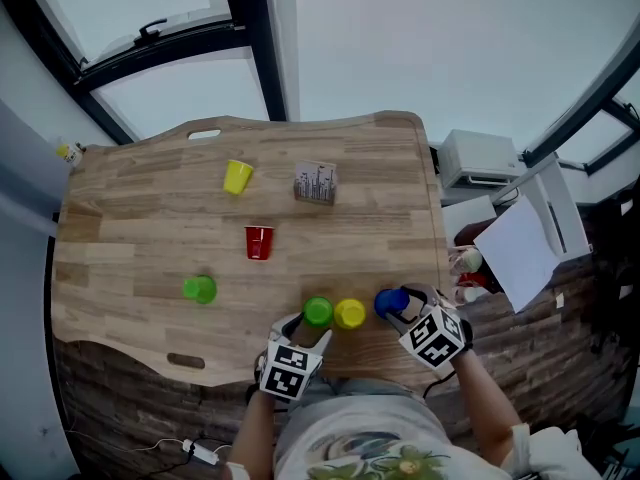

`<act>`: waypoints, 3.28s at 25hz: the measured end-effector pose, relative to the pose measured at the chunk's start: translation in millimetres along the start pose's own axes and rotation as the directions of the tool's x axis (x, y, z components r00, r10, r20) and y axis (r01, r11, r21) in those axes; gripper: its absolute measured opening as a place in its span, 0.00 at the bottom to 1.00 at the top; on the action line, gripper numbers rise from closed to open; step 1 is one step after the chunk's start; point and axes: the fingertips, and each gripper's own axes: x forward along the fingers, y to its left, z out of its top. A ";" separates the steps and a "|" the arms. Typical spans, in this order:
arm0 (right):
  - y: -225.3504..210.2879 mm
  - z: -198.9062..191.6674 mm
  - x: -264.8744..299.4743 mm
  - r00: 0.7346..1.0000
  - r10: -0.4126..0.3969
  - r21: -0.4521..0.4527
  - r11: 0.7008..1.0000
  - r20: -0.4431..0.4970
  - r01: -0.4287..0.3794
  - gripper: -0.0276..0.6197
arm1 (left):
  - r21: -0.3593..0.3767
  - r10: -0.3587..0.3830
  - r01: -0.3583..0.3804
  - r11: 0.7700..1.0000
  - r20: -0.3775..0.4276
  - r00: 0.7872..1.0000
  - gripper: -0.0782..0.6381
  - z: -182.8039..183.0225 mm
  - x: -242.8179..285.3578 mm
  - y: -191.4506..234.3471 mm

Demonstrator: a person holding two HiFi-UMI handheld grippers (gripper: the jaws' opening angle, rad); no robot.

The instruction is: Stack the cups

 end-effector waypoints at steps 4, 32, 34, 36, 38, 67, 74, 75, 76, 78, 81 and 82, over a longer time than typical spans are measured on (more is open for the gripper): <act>7.0 -0.9 2.2 1.000 -0.021 -0.025 0.999 -0.005 0.021 0.41 | -0.003 0.010 -0.010 1.000 0.006 1.000 0.48 -1.1 -3.7 -0.3; 28.6 1.5 12.9 0.998 -0.055 -0.104 0.993 -0.013 0.053 0.40 | -0.039 0.048 -0.045 0.998 0.072 0.996 0.48 10.0 -22.6 7.9; 28.7 1.6 13.0 0.999 -0.053 -0.104 0.993 -0.013 0.051 0.40 | -0.039 0.048 -0.045 0.998 0.076 0.996 0.48 10.7 -23.2 8.1; 28.9 1.6 13.3 0.999 -0.049 -0.102 0.994 -0.014 0.048 0.41 | -0.043 0.047 -0.044 0.998 0.073 0.996 0.48 10.5 -24.0 8.0; 29.5 1.8 13.6 0.999 -0.046 -0.100 0.994 -0.016 0.045 0.41 | -0.045 0.047 -0.044 0.998 0.073 0.996 0.48 10.7 -24.8 8.0; -44.3 78.3 -26.8 0.961 -0.062 0.271 0.963 0.268 -0.013 0.39 | -0.190 0.321 -0.277 0.942 0.263 0.910 0.48 159.1 -68.4 199.8; -65.9 76.6 -6.6 0.970 -0.064 0.309 0.951 0.235 -0.012 0.39 | -0.199 0.370 -0.330 0.923 0.222 0.902 0.48 179.3 -32.1 255.5; -69.2 76.0 -3.6 0.971 -0.066 0.315 0.949 0.230 -0.011 0.39 | -0.198 0.376 -0.337 0.920 0.210 0.902 0.48 180.0 -26.0 263.6; -72.6 75.2 -0.9 0.972 -0.068 0.321 0.947 0.225 -0.008 0.39 | -0.195 0.381 -0.345 0.918 0.198 0.903 0.48 180.1 -19.5 271.6; -78.6 73.4 4.1 0.974 -0.072 0.334 0.942 0.216 -0.004 0.38 | -0.190 0.395 -0.363 0.912 0.173 0.902 0.50 178.9 -6.6 287.5; -87.1 72.3 11.5 0.975 -0.075 0.349 0.937 0.207 -0.002 0.38 | -0.184 0.429 -0.402 0.897 0.141 0.892 0.51 177.5 9.9 311.7; -89.4 72.5 14.2 0.976 -0.074 0.353 0.936 0.204 -0.003 0.38 | -0.178 0.437 -0.413 0.893 0.127 0.891 0.51 176.7 15.2 318.9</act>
